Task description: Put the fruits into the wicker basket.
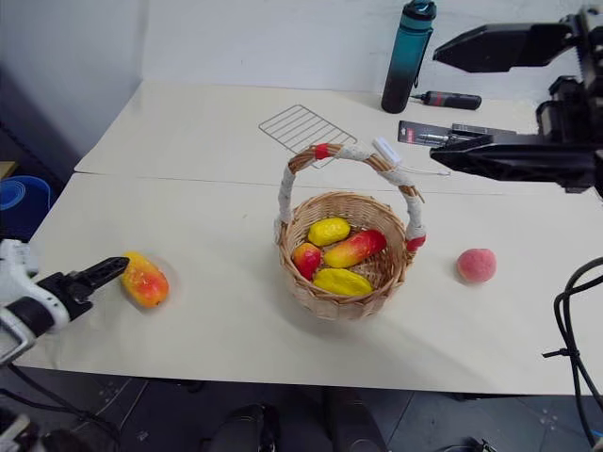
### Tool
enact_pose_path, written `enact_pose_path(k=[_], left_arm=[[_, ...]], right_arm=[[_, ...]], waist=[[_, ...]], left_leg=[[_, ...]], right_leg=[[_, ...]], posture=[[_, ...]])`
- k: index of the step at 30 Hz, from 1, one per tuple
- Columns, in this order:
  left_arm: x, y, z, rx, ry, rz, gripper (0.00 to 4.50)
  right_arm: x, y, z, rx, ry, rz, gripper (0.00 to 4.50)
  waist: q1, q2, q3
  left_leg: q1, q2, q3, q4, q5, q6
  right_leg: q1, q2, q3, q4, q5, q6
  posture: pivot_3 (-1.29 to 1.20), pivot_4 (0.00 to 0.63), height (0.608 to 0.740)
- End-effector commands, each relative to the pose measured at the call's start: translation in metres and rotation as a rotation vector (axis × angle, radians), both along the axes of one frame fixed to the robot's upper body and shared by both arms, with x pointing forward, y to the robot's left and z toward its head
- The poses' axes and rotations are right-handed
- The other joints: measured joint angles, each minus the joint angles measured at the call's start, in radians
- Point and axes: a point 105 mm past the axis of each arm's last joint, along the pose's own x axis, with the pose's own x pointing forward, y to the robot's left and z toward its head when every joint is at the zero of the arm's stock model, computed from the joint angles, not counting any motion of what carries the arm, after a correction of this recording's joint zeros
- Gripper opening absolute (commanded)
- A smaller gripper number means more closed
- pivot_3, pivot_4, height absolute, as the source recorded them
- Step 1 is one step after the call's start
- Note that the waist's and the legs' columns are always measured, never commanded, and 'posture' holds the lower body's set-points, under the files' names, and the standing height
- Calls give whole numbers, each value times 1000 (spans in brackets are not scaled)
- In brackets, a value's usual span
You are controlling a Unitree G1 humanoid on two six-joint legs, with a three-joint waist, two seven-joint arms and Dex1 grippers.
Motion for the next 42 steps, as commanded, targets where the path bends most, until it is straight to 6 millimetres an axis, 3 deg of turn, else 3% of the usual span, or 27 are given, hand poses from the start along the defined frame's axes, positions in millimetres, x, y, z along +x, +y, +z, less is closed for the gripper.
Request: enact_pose_path(k=[1,13,16,21,25,27,30,32,35,39,42], left_arm=[[3,-15,-10,5,48,10,4500],[22,-35,-25,-55,159,12,4500],[28,-37,-23,-76,162,8,3925],[30,-43,-17,-82,148,-57,2463],[20,-45,-6,-25,133,-190,2298],[13,-51,12,36,99,-331,2298],[2,-79,50,132,-8,-602,2298],[-14,-113,77,166,-115,-868,2298],[-24,-144,101,201,-213,-1102,2298],[-10,-188,120,256,-323,-1335,2298],[17,-217,124,317,-366,-1414,2298]], right_arm=[[1,-2,3,3,-52,-12,4472],[3,-5,-1,6,-59,-32,4472],[4,-6,-3,5,-59,-41,4500],[3,-7,-5,2,-58,-56,4500],[4,-8,-6,0,-54,-70,4500],[4,-9,-6,6,-47,-76,4500],[4,-10,-12,-2,-23,-93,4500],[1,-11,-20,-15,8,-91,4500],[-4,-11,-25,-9,38,-89,4500],[-9,-9,-31,-3,54,-99,4500],[-12,-8,-32,6,56,-116,4500]], waist=[[7,0,0],[20,1,-1],[22,1,-1],[17,1,-1],[16,1,-1],[15,1,0],[17,-1,0],[27,-1,1],[30,1,1],[40,1,1],[43,1,1]], left_leg=[[0,0,0,0,0,0],[3,-2,0,1,6,-3],[3,-2,-1,1,9,-4],[3,-2,-1,1,10,-5],[4,-1,-1,0,10,-7],[3,-1,-1,0,10,-9],[2,0,-2,0,11,-11],[0,-1,-3,0,10,-11],[0,-2,-2,0,10,-10],[0,-2,-2,0,10,-10],[1,-2,-2,0,11,-11]], right_leg=[[0,0,0,0,0,0],[2,0,0,3,2,-1],[2,0,0,3,2,-2],[2,1,0,3,3,-3],[1,1,0,4,2,-4],[1,1,0,4,2,-5],[-1,1,-2,3,1,-6],[0,0,-3,0,-4,-16],[1,-3,-4,-1,-7,-21],[1,-1,-5,-1,-7,-20],[1,1,-5,0,-3,-14]], posture=[[0,150,740],[0,150,740],[0,150,740],[0,150,740],[0,150,740],[0,150,740],[0,150,740],[0,150,740],[0,150,740],[0,150,740],[0,150,740]])
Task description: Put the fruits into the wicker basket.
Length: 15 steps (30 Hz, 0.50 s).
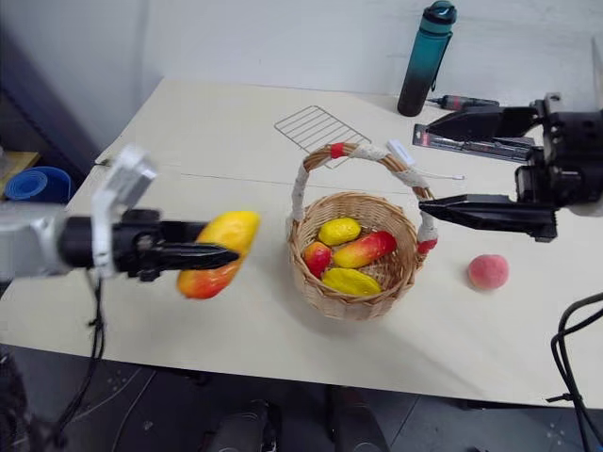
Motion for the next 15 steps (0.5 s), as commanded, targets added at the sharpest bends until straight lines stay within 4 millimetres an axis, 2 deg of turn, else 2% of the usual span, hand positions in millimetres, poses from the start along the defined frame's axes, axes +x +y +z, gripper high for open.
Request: enact_pose_path(k=[1,6,9,12,15], left_arm=[[28,-25,-2,46,-72,-63,2298],[48,-63,-4,71,-113,-225,2298],[68,-78,-12,92,-135,-216,2298],[82,-89,-16,90,-138,-202,3254],[72,-88,-13,72,-157,-283,4157]], right_arm=[[-11,1,9,9,-56,-17,4500],[-19,-8,3,-6,-40,-98,4500],[-23,-13,3,6,-38,-138,4500],[-25,-16,2,17,-36,-166,4500],[-25,-21,-2,15,-26,-210,4500]], waist=[[0,0,0],[-7,1,1],[-7,3,2],[-5,3,2],[-14,3,2]], left_leg=[[0,0,0,0,0,0],[0,0,1,0,-2,5],[-1,1,1,0,-2,6],[-1,0,1,0,-3,8],[-2,1,1,0,-3,9]], right_leg=[[0,0,0,0,5,9],[-1,1,2,0,5,9],[-1,1,3,0,5,11],[-1,1,4,0,5,11],[-2,2,5,0,5,12]], posture=[[0,150,740],[0,150,740],[0,150,740],[0,150,740],[0,150,740]])
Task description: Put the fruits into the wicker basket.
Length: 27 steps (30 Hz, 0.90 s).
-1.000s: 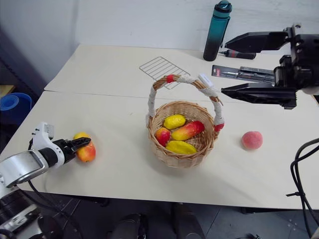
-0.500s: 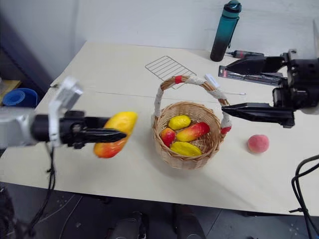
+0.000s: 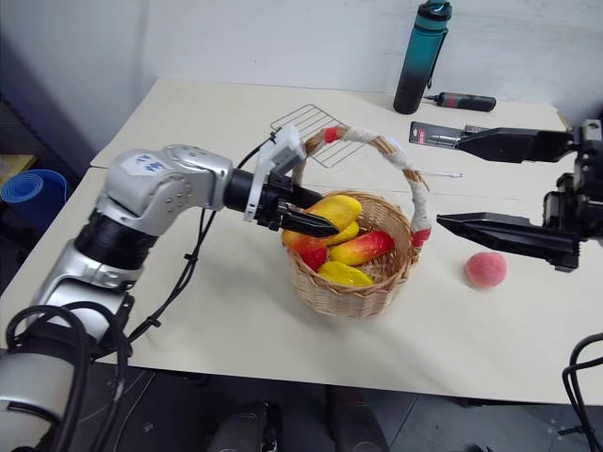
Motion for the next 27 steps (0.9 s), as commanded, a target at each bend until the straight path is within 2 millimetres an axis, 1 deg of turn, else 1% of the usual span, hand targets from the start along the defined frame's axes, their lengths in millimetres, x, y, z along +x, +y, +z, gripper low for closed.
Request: enact_pose_path(k=[1,4,6,8,11,12,15,17,19,22,24,27], left_arm=[[-13,4,22,-55,-64,-97,4486],[-32,14,37,-142,-81,-185,4486],[-50,26,48,-191,-114,-240,4486],[-62,41,58,-233,-166,-255,4486],[-68,62,64,-247,-211,-219,4486],[-70,66,64,-245,-215,-212,4486],[-86,103,70,-197,-219,-228,4486],[-95,114,78,-182,-212,-238,4486],[-105,122,82,-166,-191,-263,4486],[-115,126,87,-143,-203,-288,4486],[-116,122,90,-142,-240,-282,4486],[-117,115,89,-140,-252,-292,4486]], right_arm=[[-6,-6,6,3,-36,-52,4500],[-7,-11,5,59,-4,-76,4500],[-6,-20,-6,72,28,-138,4500],[-6,-33,-18,99,67,-223,4500],[-10,-52,-36,122,117,-336,4500],[-11,-56,-40,122,126,-359,4500],[-12,-91,-79,103,207,-572,4500],[-15,-107,-97,116,253,-665,4500],[-18,-116,-113,130,306,-720,4500],[-19,-121,-134,116,329,-766,4500],[-6,-127,-147,135,306,-842,4500],[16,-132,-160,165,276,-928,4500]], waist=[[-4,0,0],[-13,0,0],[-13,0,0],[-12,0,0],[-10,0,0],[-10,0,0],[-12,-2,0],[-13,-4,0],[-15,-3,0],[-17,-4,0],[-19,-4,0],[-22,-4,0]], left_leg=[[0,0,0,0,0,0],[0,0,0,0,0,0],[0,1,0,0,0,0],[0,1,-1,0,0,-1],[0,1,-1,0,0,-1],[0,0,-1,0,0,-1],[1,-1,-1,1,1,0],[1,0,-2,0,1,-2],[1,-1,-1,1,2,0],[2,-2,0,1,2,2],[3,-2,0,1,2,2],[3,-2,1,1,2,2]], right_leg=[[0,0,0,0,0,0],[-1,0,0,1,0,1],[-1,0,0,1,0,1],[0,0,-1,2,-1,1],[0,-1,0,2,-1,2],[0,-1,0,2,-1,3],[2,-1,0,1,-1,4],[2,1,-1,1,-2,3],[2,-1,1,0,-3,3],[3,-2,2,0,-2,4],[4,-1,2,0,-3,3],[3,-2,3,0,-2,3]], posture=[[0,150,740],[0,150,740],[0,150,740],[0,150,740],[0,150,740],[0,150,740],[0,150,740],[0,150,740],[0,150,740],[0,150,740],[0,150,740],[0,150,740]])
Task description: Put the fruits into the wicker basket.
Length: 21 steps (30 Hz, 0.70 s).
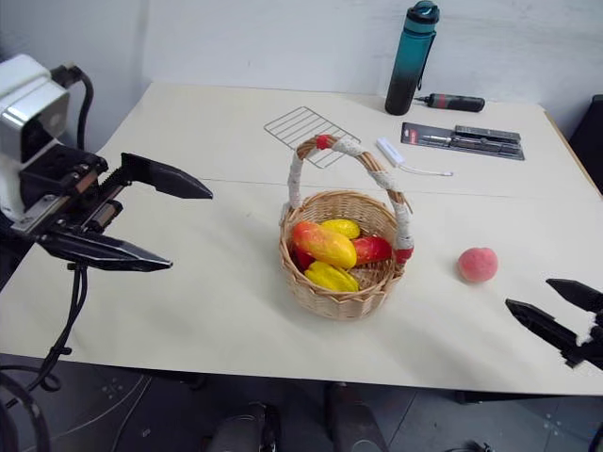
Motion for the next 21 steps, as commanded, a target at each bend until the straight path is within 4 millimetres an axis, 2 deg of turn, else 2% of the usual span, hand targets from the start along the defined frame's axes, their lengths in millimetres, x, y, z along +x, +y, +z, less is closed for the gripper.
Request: enact_pose_path(k=[1,4,9,13,16,19,21], left_arm=[[-9,-8,6,1,-58,-29,4486],[-9,-14,6,0,-67,-38,4486],[-1,-24,14,-50,-103,-22,4486],[4,-26,18,-66,-123,-8,4486],[4,-26,19,-60,-132,0,4486],[2,-24,21,-52,-136,6,4500],[2,-21,21,-42,-135,17,4500]], right_arm=[[23,-8,-6,-31,-48,-113,4500],[41,-10,-17,2,-50,-172,4500],[72,2,-28,73,-47,-161,4500],[88,9,-39,107,-17,-154,4500],[100,7,-53,72,29,-189,4500],[106,11,-55,77,20,-180,3921],[107,19,-48,101,-8,-131,3249]], waist=[[0,1,1],[1,2,1],[4,2,1],[2,2,1],[-1,2,1],[-2,2,1],[-3,2,1]], left_leg=[[0,0,0,0,0,0],[-1,1,0,-1,0,-1],[-1,0,-1,-1,0,-2],[-1,0,-1,-1,0,-1],[-1,0,0,-1,0,-2],[0,0,-1,0,0,-2],[0,0,-1,-1,0,-2]], right_leg=[[0,0,0,0,0,0],[-1,1,0,1,0,0],[-2,2,0,2,0,0],[-2,2,1,3,0,1],[-2,2,1,3,0,1],[-2,2,1,3,0,1],[-2,2,1,3,0,1]], posture=[[0,150,740],[0,150,740],[0,150,740],[0,150,740],[0,150,740],[0,150,740],[0,150,740]])
